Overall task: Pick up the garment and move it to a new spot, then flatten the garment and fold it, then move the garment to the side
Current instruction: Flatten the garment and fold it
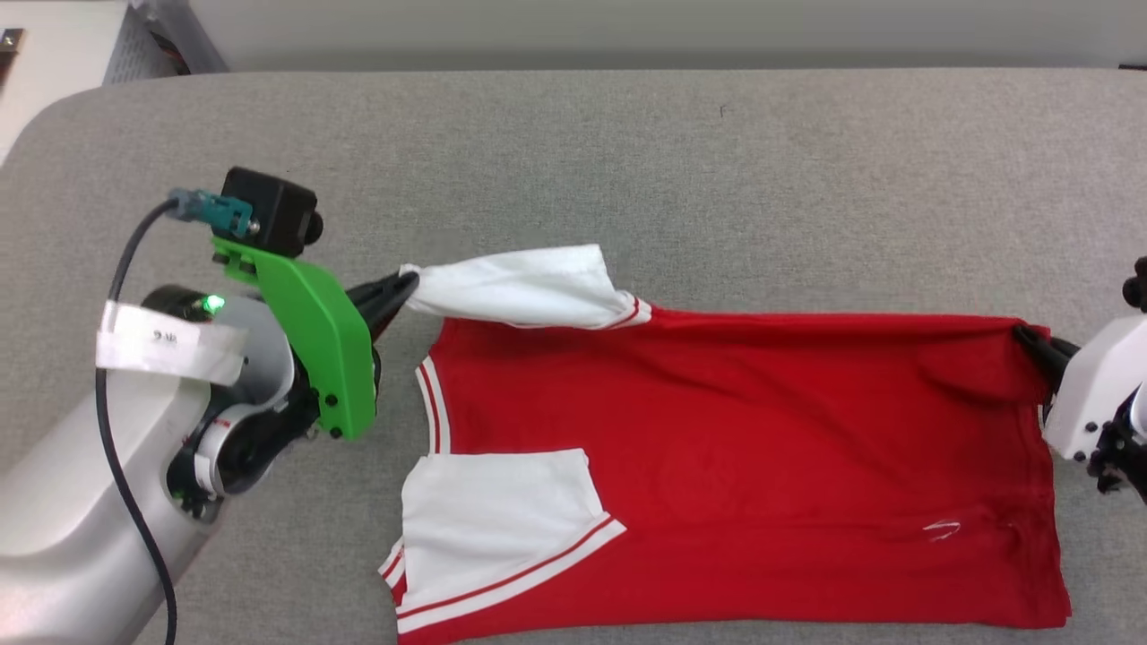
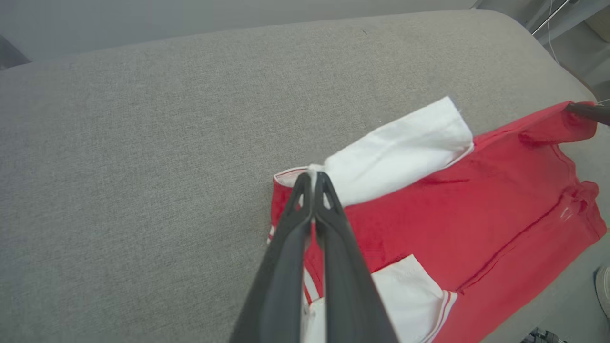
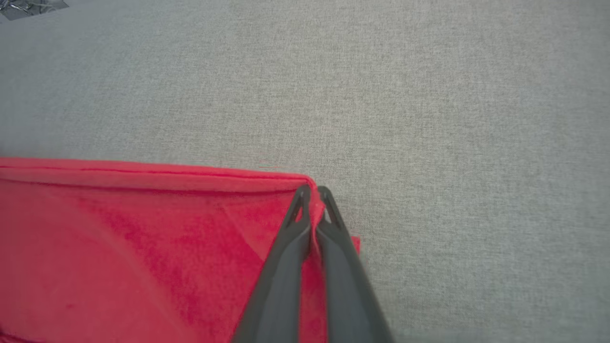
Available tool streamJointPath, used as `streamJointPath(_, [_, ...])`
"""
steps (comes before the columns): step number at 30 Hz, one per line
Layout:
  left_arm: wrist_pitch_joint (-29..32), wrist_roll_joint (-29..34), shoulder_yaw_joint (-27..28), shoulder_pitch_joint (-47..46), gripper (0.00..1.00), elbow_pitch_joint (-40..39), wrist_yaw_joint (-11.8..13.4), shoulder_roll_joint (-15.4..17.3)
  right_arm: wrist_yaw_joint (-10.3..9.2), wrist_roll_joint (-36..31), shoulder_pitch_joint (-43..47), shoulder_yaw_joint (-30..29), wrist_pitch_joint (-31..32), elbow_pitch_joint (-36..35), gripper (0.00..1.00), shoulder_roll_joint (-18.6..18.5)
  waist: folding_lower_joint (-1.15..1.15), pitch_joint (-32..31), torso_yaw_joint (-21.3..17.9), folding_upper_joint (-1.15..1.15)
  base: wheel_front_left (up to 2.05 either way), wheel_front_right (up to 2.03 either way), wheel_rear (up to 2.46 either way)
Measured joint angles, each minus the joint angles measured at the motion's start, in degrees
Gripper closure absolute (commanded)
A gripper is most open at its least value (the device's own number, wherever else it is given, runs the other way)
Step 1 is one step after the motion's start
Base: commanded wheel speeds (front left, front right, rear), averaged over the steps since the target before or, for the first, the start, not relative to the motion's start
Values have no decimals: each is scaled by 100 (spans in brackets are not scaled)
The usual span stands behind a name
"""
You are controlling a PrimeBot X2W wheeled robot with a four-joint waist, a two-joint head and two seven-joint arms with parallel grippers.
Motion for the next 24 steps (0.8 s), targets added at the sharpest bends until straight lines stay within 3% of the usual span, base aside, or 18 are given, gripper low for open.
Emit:
streamJointPath(11, [-203,-157,-171,1228,100,-522,345,230,0,513,1051,183,-263,-417,100,-272,0,-407,204,0,0,0,0])
streamJointPath(24, [-271,-215,-688,2055,100,-289,387,281,0,667,1855,627,60,-880,100,-851,0,-494,234,0,0,0,0])
